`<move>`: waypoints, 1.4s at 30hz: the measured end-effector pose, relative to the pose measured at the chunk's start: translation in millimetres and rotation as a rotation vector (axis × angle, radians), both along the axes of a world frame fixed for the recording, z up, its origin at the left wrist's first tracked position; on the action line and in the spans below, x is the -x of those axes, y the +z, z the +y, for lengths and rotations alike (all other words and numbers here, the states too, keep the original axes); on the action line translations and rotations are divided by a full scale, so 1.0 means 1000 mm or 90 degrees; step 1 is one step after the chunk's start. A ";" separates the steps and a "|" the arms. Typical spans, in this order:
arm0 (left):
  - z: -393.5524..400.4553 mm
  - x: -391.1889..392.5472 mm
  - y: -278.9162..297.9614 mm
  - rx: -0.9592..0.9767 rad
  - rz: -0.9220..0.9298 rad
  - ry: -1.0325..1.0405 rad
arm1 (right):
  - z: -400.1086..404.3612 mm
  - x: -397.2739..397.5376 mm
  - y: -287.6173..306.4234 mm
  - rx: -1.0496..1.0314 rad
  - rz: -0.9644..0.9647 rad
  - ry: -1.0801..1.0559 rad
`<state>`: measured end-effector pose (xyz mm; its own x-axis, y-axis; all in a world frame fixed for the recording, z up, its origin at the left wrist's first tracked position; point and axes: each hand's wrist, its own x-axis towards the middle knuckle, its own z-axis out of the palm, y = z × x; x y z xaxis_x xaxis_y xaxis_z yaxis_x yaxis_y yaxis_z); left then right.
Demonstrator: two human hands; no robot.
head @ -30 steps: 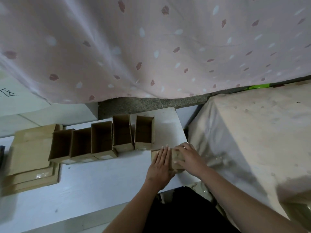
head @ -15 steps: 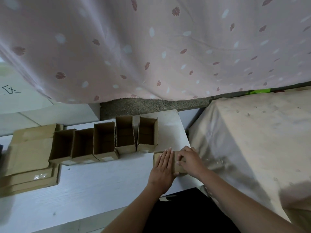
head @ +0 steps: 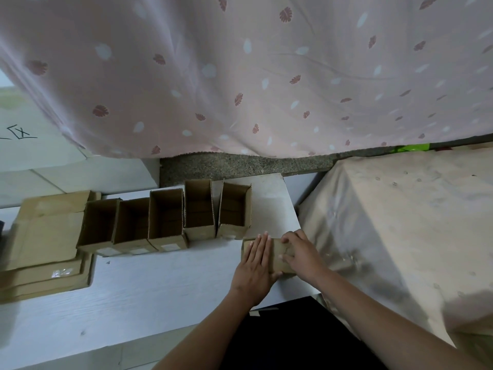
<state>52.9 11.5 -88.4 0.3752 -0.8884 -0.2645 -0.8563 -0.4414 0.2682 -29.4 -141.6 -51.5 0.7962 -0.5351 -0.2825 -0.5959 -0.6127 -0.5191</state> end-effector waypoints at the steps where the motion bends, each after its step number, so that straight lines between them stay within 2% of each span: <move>1: 0.002 0.000 0.000 0.006 0.009 -0.003 | 0.002 0.003 -0.002 0.016 -0.006 0.006; 7: 0.010 -0.007 0.003 0.045 0.016 0.018 | 0.007 0.020 -0.006 0.059 -0.009 -0.055; 10: 0.012 -0.008 0.004 0.049 0.027 0.038 | 0.011 0.015 -0.005 -0.024 -0.005 -0.132; 12: 0.009 -0.008 0.006 0.055 0.024 0.044 | 0.017 0.007 -0.004 -0.058 0.039 -0.127; 16: 0.005 -0.008 0.011 0.059 0.031 0.047 | 0.022 -0.002 -0.006 -0.014 0.074 -0.109; 21: 0.008 -0.003 0.012 0.060 0.036 0.053 | 0.010 -0.001 -0.010 -0.092 0.007 -0.179; 27: -0.007 0.003 0.019 0.022 0.017 -0.007 | 0.003 0.006 -0.011 -0.128 -0.039 -0.222; 30: -0.012 0.007 0.019 0.004 -0.025 -0.024 | 0.007 0.005 -0.010 -0.109 -0.039 -0.237; 33: -0.010 0.008 0.015 -0.015 -0.054 -0.018 | 0.016 0.000 -0.008 -0.066 -0.007 -0.198; 42: -0.010 0.008 0.010 -0.007 -0.041 0.003 | 0.031 -0.020 0.007 0.029 0.130 -0.125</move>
<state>44.6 1.6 -78.8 0.3959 -0.8837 -0.2496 -0.8694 -0.4482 0.2078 -9.3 -111.0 -44.4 0.6056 -0.6890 -0.3983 -0.7946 -0.4958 -0.3504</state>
